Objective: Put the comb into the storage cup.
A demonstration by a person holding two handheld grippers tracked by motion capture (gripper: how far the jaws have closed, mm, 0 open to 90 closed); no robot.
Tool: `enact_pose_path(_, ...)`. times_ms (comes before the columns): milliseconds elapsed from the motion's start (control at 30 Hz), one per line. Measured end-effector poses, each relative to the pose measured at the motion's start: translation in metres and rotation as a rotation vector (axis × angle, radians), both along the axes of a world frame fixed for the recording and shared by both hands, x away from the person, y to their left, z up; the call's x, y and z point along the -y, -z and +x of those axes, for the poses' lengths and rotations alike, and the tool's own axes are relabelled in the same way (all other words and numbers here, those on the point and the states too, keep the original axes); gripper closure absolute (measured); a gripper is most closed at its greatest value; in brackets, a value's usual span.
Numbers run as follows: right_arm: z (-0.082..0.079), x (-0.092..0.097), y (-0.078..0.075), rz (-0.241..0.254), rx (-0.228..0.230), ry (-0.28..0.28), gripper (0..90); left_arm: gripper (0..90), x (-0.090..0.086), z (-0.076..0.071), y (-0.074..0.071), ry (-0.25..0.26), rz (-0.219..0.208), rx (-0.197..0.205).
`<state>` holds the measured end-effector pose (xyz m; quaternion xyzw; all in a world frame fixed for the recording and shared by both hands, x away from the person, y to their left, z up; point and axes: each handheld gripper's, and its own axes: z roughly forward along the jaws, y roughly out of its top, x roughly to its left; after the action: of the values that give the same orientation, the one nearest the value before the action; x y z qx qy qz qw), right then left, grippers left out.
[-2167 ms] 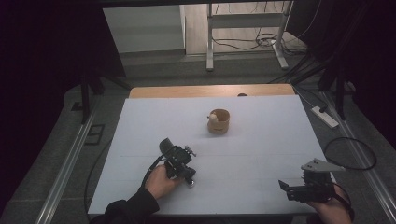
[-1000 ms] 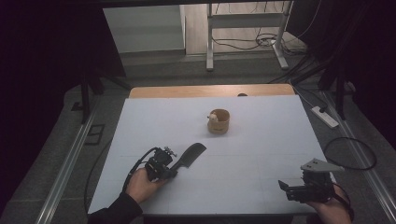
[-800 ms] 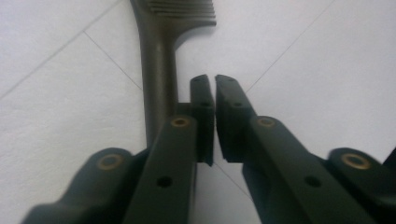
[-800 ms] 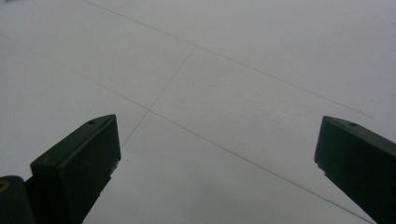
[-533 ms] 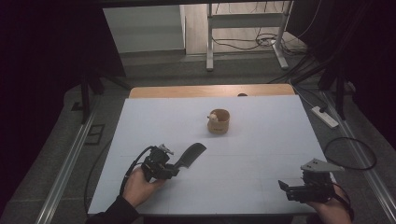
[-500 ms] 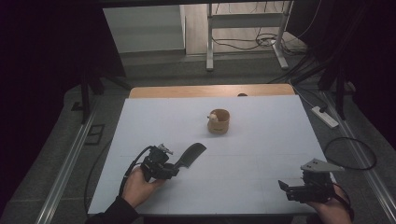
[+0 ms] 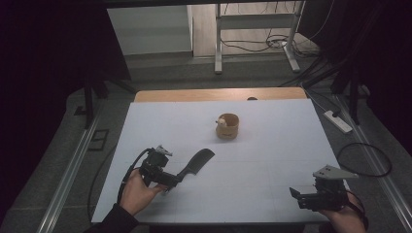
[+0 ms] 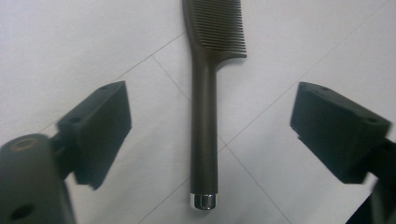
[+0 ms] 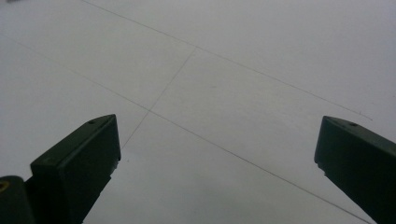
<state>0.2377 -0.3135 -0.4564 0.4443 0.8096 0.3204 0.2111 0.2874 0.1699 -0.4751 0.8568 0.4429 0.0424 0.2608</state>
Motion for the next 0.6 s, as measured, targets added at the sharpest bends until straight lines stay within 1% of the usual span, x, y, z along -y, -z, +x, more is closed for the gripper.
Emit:
enact_pose_path(33, 0.0, 0.0, 0.0, 0.0, 0.0, 0.0, 0.2, 10.2, -0.001, 0.0004, 0.0005, 0.011, 0.001, -0.007)
enact_pose_path(67, 0.0, 0.0, 0.0, 0.0, 0.0, 0.0, 0.2, 7.0, -0.0019, 0.0008, 0.001, 0.011, 0.003, -0.011)
enact_pose_path(167, 0.0001, -0.0001, 0.0, 0.0, -0.001, 0.0, 0.3, 3.6, -0.0049, 0.0026, 0.0012, 0.012, 0.011, -0.027)
enact_pose_path(267, 0.0001, -0.0001, 0.0, 0.0, -0.001, -0.001, 0.3, 0.7, -0.0068, 0.0031, 0.0007, 0.015, 0.027, -0.027)
enact_pose_path(333, 0.0001, 0.0, 0.0, 0.0, 0.0, -0.001, 0.2, 0.0, -0.0075, 0.0029, -0.0006, 0.019, 0.039, -0.013)
enact_pose_path(433, 0.0001, 0.0001, 0.0, 0.002, 0.0, -0.001, 0.1, 0.0, -0.0072, 0.0022, -0.0021, 0.024, 0.062, 0.024)
enact_pose_path(600, -0.0011, 0.0006, -0.0007, 0.007, 0.007, -0.007, 0.0, 0.0, -0.0071, 0.0024, -0.0029, 0.029, 0.064, 0.041)
